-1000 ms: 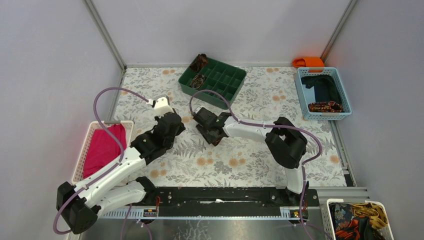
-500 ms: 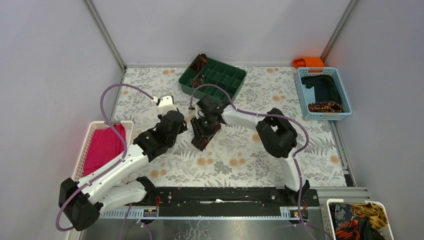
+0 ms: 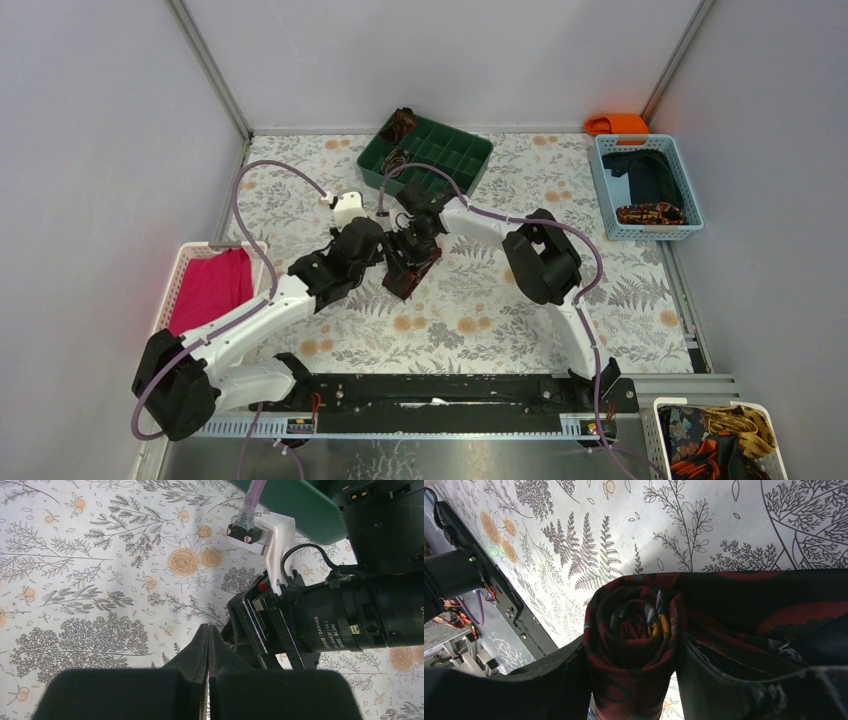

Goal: Roll the ties
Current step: Roll the tie at the center of the board.

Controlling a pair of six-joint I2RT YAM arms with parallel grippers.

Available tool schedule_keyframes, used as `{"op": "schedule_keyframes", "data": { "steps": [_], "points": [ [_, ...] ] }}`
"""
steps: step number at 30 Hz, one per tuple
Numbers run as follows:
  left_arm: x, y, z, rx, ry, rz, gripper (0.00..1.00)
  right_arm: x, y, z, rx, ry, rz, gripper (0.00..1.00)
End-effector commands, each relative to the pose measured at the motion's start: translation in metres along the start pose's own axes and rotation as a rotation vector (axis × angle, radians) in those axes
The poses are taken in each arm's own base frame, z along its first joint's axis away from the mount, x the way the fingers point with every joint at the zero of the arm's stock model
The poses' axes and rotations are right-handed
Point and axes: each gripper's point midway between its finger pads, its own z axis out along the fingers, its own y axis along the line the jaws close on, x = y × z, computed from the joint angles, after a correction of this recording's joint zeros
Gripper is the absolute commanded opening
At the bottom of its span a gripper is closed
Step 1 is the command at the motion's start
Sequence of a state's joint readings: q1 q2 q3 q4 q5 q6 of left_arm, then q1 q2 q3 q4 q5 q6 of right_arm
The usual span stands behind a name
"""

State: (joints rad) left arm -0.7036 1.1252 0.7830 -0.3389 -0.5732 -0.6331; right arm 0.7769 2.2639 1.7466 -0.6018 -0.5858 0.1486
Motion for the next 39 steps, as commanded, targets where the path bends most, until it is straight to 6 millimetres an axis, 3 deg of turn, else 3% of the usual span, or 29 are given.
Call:
{"op": "schedule_keyframes", "data": {
  "steps": [1,8,13,19,23,26,32,34,39],
  "points": [
    [-0.003,-0.004,0.008,0.017,-0.019,-0.005,0.00,0.008,-0.038,0.012,0.128,0.037,-0.040,0.63],
    [0.003,-0.006,0.013,0.024,-0.007,-0.006,0.00,-0.005,-0.028,-0.005,0.130,-0.001,-0.097,0.72],
    [0.011,-0.006,0.019,0.022,0.012,0.000,0.00,-0.010,-0.033,-0.010,0.141,-0.011,-0.100,0.76],
    [0.018,-0.006,0.025,0.021,0.029,0.006,0.00,-0.020,-0.028,-0.019,0.104,-0.047,-0.110,0.74],
    [0.020,-0.008,0.029,0.026,0.039,0.005,0.00,-0.026,-0.039,-0.022,0.103,-0.028,-0.043,0.65],
    [0.022,-0.010,0.032,0.028,0.045,0.006,0.00,-0.018,-0.054,-0.017,0.079,0.010,0.039,0.46],
    [0.020,-0.005,0.042,0.024,0.060,-0.025,0.00,-0.001,-0.059,-0.005,0.031,-0.006,0.143,0.38],
    [0.017,0.004,0.052,-0.002,0.074,-0.060,0.00,0.006,-0.053,0.001,-0.019,-0.010,0.197,0.33],
    [0.024,0.025,0.084,-0.036,0.151,-0.149,0.00,0.011,-0.041,0.010,-0.127,-0.038,0.267,0.33]
  ]
}}
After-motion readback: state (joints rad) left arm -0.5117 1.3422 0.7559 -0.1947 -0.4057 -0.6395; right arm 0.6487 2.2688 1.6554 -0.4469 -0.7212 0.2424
